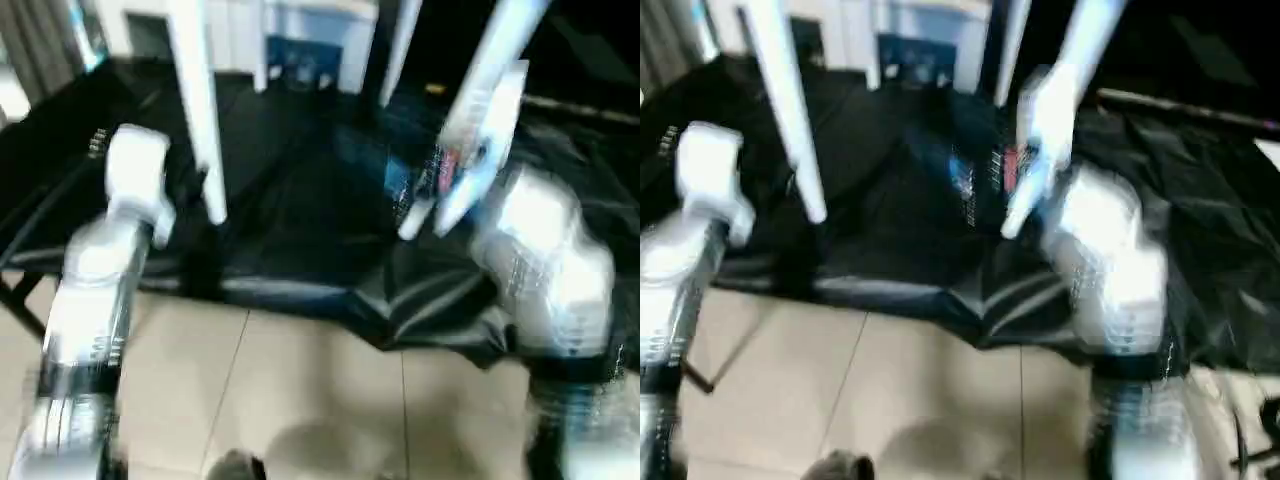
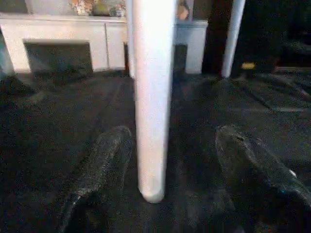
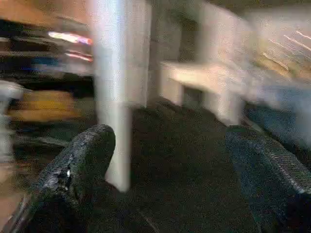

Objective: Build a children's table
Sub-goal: Flip table

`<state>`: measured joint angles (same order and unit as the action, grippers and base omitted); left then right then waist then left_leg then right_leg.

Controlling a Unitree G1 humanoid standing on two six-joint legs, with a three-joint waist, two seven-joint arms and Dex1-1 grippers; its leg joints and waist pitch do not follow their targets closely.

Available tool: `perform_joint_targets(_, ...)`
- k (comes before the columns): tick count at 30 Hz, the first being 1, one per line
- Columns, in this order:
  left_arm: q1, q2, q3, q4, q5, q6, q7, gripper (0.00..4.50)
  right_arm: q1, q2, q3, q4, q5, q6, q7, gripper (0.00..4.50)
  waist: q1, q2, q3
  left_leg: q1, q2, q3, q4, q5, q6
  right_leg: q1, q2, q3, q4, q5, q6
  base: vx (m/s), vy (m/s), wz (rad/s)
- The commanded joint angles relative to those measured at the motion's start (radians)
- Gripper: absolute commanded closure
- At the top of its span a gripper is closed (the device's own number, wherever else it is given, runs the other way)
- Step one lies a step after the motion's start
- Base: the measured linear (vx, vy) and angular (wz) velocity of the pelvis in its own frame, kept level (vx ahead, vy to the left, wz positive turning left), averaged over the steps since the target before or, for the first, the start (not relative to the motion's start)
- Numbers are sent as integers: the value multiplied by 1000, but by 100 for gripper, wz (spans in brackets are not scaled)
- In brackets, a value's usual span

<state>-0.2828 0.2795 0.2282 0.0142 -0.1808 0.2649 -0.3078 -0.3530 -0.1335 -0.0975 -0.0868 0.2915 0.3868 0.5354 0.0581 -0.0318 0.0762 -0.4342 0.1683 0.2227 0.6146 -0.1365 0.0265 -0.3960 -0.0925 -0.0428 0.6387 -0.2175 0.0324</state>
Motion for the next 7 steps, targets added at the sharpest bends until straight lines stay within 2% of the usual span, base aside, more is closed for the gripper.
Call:
perform_joint_targets(1,77,-50,-11,-126,-31,-17,36,137,112,13,-15,-78,-26,12,-130,49,-2,30,-75,75,65,-70,-102,-632,-212,-14,-65,39,-107,-382,-135,0,0,0)
perform_joint_targets(2,86,-55,-14,-133,-28,-18,42,137,124,16,-14,-83,-25,13,-139,49,1,31,-72,73,69,-72,-107,-633,-206,-10,-64,38,-110,-382,-128,0,0,0)
perform_joint_targets(3,111,-68,-34,-144,3,-15,76,137,162,27,-5,-101,-25,-3,-160,49,-5,27,-68,72,66,-70,-111,-651,-196,-10,-58,34,-115,-406,-113,0,0,0)
perform_joint_targets(5,153,-102,-63,-158,82,-50,159,137,222,60,2,-124,-38,-29,-195,49,-10,26,-67,71,62,-74,-110,-662,-192,-9,-59,32,-122,-456,-88,0,0,0)
perform_joint_targets(6,163,-115,-69,-164,100,-59,179,137,239,68,7,-129,-49,-42,-201,49,-15,26,-60,72,63,-81,-112,-696,-193,-5,-62,24,-133,-538,-66,0,0,0)
perform_joint_targets(7,172,-117,-82,-172,115,-64,182,137,255,63,21,-121,-70,-66,-194,49,-16,30,-59,73,63,-85,-114,-713,-198,-3,-63,20,-137,-562,-59,0,0,0)
